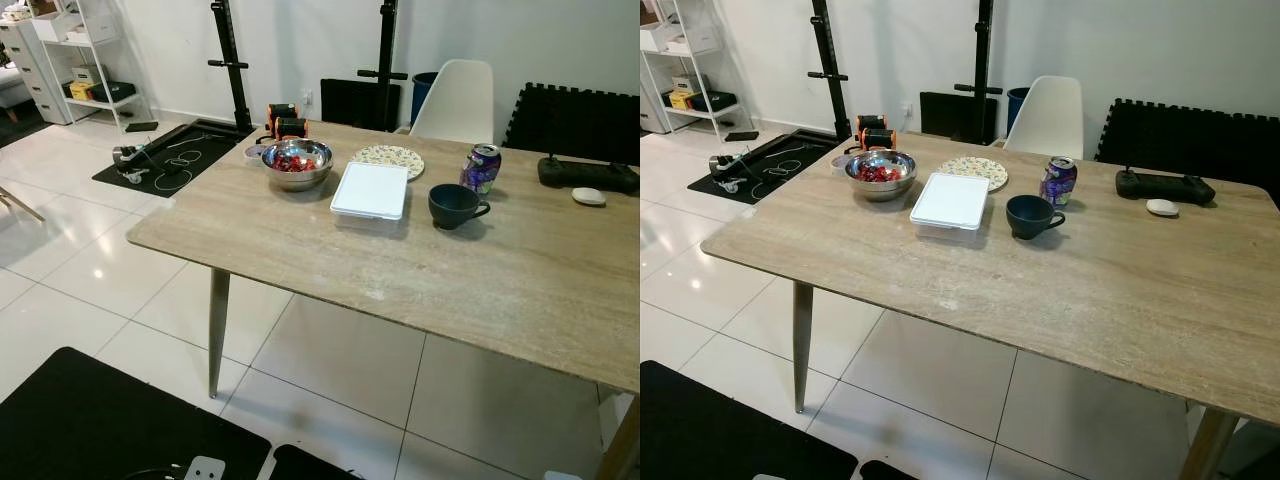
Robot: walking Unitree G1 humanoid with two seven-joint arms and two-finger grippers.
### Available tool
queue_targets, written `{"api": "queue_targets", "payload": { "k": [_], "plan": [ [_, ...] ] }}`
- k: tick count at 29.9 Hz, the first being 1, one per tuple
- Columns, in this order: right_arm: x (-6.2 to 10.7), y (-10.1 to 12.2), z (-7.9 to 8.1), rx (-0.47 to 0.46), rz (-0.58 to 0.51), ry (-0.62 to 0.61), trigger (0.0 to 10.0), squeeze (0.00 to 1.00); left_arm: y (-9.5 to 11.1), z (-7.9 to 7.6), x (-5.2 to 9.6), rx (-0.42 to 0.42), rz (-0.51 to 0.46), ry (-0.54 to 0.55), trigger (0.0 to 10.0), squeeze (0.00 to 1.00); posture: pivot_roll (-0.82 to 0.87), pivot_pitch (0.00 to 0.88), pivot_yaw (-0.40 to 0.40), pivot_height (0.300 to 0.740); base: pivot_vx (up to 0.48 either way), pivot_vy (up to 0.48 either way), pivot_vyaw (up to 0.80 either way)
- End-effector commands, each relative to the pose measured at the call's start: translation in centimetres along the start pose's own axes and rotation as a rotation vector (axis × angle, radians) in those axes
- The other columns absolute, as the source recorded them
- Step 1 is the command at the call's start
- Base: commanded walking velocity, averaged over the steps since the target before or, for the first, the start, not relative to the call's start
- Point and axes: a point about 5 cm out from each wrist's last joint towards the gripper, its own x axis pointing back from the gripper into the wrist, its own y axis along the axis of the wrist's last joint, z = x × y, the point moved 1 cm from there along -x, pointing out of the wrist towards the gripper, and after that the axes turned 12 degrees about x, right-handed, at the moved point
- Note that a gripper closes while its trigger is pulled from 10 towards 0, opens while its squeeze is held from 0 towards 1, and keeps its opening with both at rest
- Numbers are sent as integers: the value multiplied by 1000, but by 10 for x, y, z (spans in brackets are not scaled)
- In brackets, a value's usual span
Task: Restocking fridge
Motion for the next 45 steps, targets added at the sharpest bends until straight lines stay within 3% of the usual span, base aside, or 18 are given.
{"api": "queue_targets", "payload": {
  "k": [1,19,45],
  "plan": [
    [0,-1,0,-9,0,-9,10000,0,-4,-5,-1,-7,15,-7,10000,0,-34,0,1,740,0,0,0],
    [0,1,0,-3,-1,-18,10000,0,-6,-3,0,-6,23,6,10000,0,-26,0,1,740,0,0,0],
    [0,2,-3,-1,-1,-24,10000,0,-2,-5,-1,-11,17,-1,10000,0,-27,0,2,740,-285,0,0]
  ]
}}
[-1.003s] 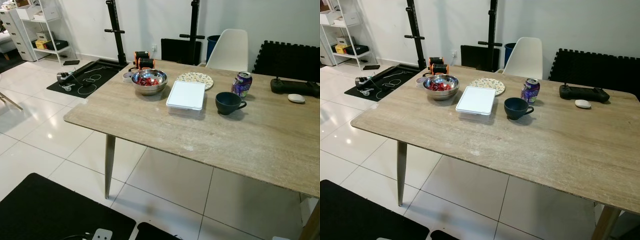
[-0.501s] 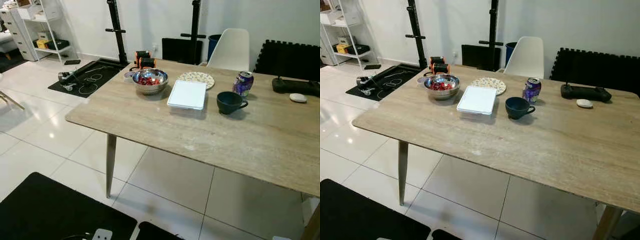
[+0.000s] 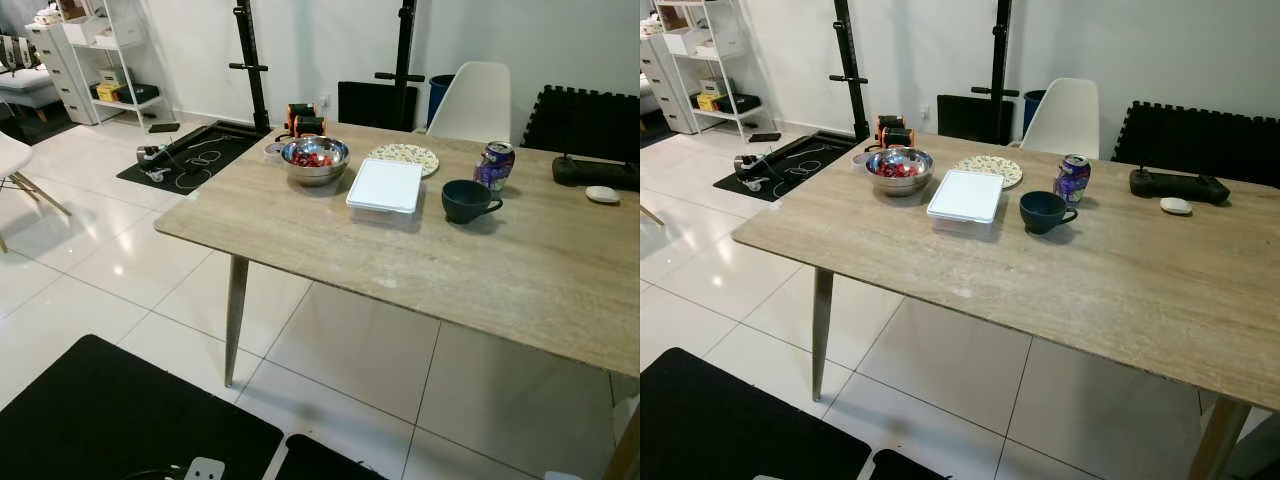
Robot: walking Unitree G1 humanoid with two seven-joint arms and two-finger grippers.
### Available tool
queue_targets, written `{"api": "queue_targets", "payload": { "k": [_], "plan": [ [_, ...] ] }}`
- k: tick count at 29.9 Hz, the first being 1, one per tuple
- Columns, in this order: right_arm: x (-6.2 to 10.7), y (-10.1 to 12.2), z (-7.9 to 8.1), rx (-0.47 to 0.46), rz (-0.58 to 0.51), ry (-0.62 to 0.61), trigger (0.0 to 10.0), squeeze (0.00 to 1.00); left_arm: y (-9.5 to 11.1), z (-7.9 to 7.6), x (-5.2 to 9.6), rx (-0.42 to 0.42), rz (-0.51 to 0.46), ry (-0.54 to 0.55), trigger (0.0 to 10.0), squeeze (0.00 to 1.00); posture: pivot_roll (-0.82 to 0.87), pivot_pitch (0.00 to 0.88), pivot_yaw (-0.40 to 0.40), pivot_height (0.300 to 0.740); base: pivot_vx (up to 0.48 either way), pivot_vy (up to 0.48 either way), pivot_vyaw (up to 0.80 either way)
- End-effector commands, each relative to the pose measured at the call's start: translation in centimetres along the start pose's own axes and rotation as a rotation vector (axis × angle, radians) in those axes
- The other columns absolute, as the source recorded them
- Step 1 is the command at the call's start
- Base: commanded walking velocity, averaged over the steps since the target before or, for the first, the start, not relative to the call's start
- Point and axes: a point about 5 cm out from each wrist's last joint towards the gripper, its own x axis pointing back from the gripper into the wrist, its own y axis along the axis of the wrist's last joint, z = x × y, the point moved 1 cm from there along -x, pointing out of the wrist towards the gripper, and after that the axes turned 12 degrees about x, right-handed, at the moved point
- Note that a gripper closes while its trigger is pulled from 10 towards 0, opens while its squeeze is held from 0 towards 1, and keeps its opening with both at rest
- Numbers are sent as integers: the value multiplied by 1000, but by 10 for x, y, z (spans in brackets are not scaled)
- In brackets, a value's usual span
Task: Restocking fridge
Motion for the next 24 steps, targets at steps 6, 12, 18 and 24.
{"api": "queue_targets", "payload": {
  "k": [6,12,18,24],
  "plan": [
    [0,0,-1,-13,1,-4,10000,0,-1,-5,-1,-10,10,-10,10000,0,-26,0,-1,740,-316,0,0],
    [0,0,-1,-10,0,-4,10000,0,-2,-6,-1,-8,11,-10,10000,0,-27,0,-3,740,-321,0,0],
    [0,0,-1,-5,5,-4,10000,0,-3,-6,-1,-4,13,-11,10000,0,-27,0,-3,740,-327,0,0],
    [0,-2,0,-2,13,1,10000,0,-3,-6,-1,-5,14,-12,10000,0,-28,0,-4,740,-326,0,-133]
  ]
}}
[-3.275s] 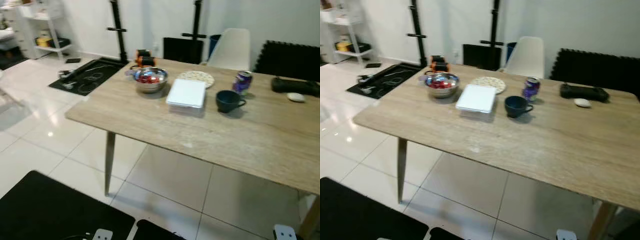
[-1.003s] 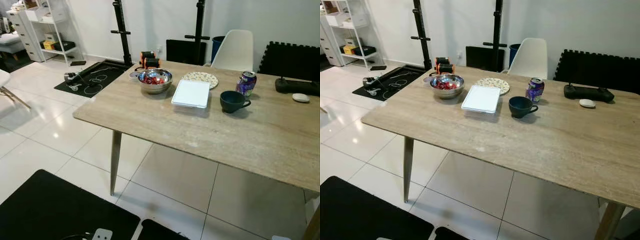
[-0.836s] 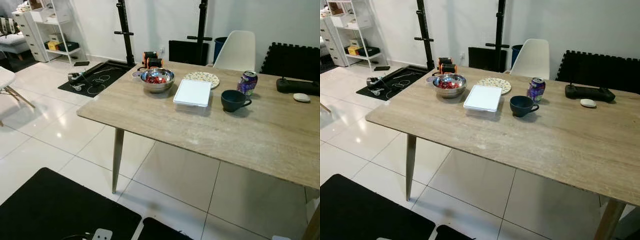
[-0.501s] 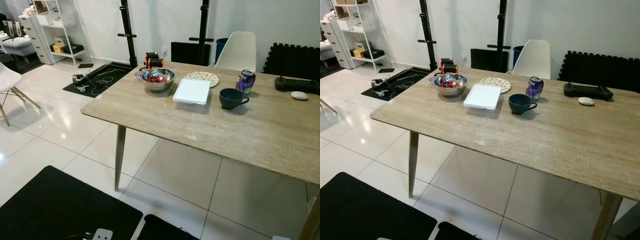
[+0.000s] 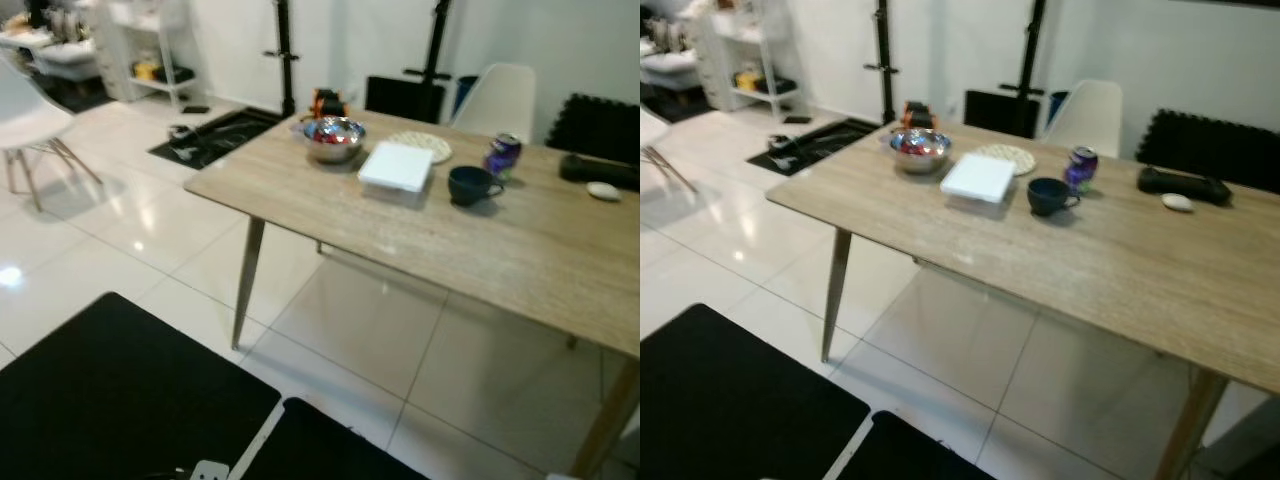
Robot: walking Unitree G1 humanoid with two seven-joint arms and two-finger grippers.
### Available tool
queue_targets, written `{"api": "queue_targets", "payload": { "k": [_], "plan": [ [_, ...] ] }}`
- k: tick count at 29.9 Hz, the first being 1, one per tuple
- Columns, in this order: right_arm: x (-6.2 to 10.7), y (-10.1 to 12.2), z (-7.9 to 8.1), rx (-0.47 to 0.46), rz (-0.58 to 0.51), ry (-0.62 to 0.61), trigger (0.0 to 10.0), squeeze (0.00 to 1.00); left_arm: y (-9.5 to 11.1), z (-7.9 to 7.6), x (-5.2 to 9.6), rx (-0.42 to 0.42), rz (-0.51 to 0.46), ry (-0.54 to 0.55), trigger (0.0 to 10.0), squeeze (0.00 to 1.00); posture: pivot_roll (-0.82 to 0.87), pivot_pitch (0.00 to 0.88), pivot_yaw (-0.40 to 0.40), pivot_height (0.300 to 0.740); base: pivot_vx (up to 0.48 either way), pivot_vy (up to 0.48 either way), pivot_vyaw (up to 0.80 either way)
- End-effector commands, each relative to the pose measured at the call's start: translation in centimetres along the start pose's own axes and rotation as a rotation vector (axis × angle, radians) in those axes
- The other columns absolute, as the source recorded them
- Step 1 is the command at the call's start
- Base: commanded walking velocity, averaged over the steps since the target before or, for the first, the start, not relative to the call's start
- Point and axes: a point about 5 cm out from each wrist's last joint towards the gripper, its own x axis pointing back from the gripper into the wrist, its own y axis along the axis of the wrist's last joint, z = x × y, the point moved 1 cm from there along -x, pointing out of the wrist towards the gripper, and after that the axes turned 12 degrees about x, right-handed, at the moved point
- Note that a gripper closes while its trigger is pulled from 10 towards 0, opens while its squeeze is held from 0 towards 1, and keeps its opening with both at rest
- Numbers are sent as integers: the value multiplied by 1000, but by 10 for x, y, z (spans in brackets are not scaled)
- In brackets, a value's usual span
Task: Restocking fridge
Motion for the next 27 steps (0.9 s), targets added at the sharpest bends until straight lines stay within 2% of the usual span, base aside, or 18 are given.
{"api": "queue_targets", "payload": {
  "k": [1,21,27],
  "plan": [
    [-1,9,-1,9,-26,-2,10000,0,-4,2,0,-10,14,7,10000,0,-28,0,-4,740,-319,0,-800],
    [-1,8,1,3,-16,5,10000,0,-7,4,1,-9,20,7,10000,0,-32,0,-2,740,-304,0,-800],
    [-1,8,1,7,-17,6,10000,0,-7,5,1,-6,19,2,10000,0,-30,0,-3,740,0,0,-800]
  ]
}}
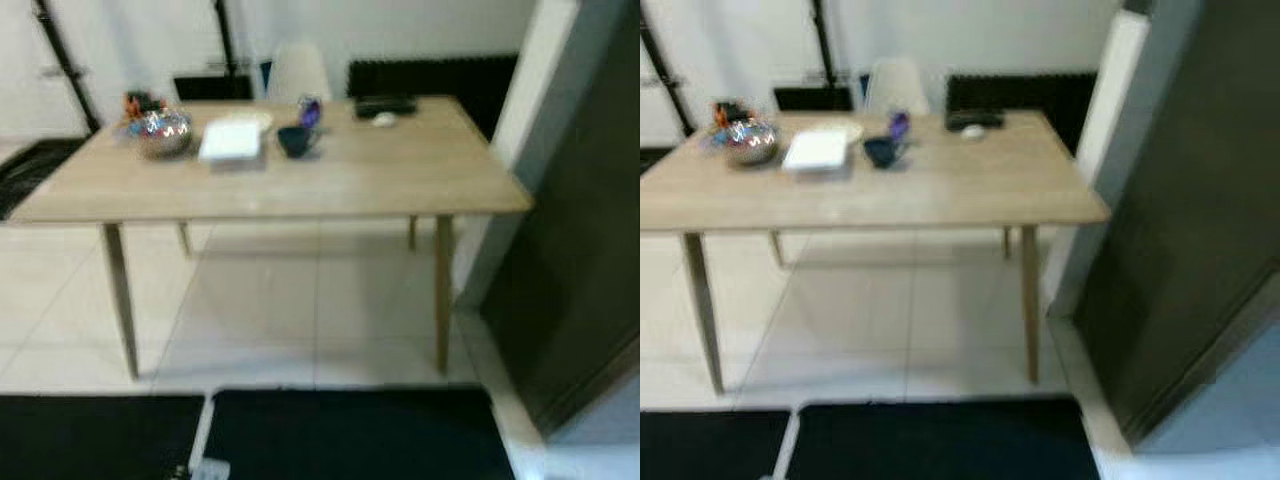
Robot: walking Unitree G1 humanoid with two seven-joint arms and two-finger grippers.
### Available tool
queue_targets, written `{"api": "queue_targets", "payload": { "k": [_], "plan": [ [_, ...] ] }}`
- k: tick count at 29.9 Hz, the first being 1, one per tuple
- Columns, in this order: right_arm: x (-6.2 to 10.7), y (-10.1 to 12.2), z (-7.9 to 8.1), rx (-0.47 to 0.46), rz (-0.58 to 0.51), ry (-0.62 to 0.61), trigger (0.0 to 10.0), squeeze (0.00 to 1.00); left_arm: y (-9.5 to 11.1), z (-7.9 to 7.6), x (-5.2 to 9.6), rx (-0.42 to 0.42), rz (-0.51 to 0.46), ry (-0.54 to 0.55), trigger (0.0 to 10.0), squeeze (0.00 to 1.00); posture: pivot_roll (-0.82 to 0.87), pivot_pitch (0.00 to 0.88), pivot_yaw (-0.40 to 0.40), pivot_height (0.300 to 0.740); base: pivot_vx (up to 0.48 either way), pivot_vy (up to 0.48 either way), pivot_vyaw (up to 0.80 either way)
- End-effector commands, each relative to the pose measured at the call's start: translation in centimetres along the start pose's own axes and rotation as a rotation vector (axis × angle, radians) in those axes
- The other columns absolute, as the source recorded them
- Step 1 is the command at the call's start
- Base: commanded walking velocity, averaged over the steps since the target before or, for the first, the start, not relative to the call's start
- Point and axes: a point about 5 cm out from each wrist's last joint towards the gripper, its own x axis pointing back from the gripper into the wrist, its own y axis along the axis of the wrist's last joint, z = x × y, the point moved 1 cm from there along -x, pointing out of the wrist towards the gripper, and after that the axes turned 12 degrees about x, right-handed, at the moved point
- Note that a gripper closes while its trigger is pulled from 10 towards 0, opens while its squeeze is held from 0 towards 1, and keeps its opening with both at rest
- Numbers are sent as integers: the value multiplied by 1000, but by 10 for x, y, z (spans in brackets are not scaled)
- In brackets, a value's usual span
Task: Restocking fridge
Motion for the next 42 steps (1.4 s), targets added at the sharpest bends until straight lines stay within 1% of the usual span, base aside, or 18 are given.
{"api": "queue_targets", "payload": {
  "k": [1,22,26,31,42],
  "plan": [
    [0,0,0,-6,4,1,10000,0,-3,2,0,-10,13,0,10000,0,-30,0,-3,740,0,0,-800],
    [0,0,1,11,6,4,10000,0,2,1,0,-68,-17,-6,10000,0,-30,0,-2,740,0,0,-800],
    [0,2,1,9,-1,3,10000,0,3,0,0,-70,-21,-11,10000,0,-30,0,-2,740,0,0,0],
    [-1,3,3,4,-8,7,10000,0,3,-3,0,-46,-18,-41,10000,0,-31,0,-1,740,0,0,0],
    [0,1,6,4,-6,16,10000,0,1,0,1,-24,-16,-39,10000,0,-32,0,1,740,0,0,0]
  ]
}}
